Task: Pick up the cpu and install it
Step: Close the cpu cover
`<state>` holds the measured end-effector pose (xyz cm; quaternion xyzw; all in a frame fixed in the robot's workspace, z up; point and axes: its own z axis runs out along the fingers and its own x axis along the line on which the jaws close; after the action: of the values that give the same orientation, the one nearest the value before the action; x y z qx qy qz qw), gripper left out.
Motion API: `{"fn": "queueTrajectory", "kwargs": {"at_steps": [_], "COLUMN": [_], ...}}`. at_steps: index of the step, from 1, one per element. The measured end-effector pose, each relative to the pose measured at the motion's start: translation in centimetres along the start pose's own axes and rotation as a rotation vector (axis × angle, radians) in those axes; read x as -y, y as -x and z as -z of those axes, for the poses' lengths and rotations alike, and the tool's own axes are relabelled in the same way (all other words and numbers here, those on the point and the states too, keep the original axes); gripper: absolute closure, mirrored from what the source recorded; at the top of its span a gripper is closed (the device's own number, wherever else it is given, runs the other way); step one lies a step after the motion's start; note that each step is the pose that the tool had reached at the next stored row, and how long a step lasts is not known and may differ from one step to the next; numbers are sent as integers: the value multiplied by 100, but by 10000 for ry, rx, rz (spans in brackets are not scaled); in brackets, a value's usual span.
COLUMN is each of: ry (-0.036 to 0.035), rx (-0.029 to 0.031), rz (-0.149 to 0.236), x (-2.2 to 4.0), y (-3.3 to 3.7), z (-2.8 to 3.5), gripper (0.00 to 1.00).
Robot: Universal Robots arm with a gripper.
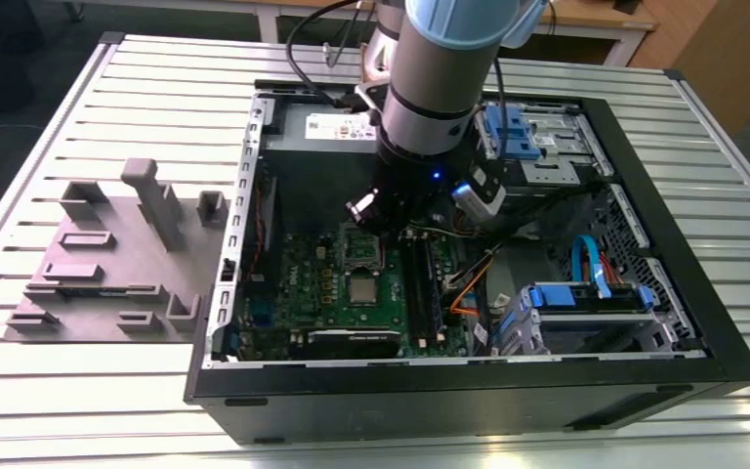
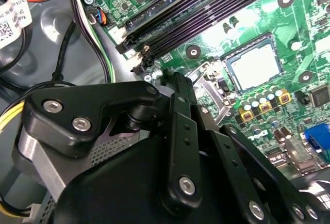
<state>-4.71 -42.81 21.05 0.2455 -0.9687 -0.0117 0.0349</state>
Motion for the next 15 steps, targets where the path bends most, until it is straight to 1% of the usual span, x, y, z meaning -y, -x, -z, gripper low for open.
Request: {"fn": "queueTrajectory", "kwargs": {"at_steps": [10, 15], "ry": [0, 2], "rx": [0, 0], "rz": [-1, 6], "x": [63, 92], "y": [-41, -57], "z": [73, 88], "gripper": [90, 90]}}
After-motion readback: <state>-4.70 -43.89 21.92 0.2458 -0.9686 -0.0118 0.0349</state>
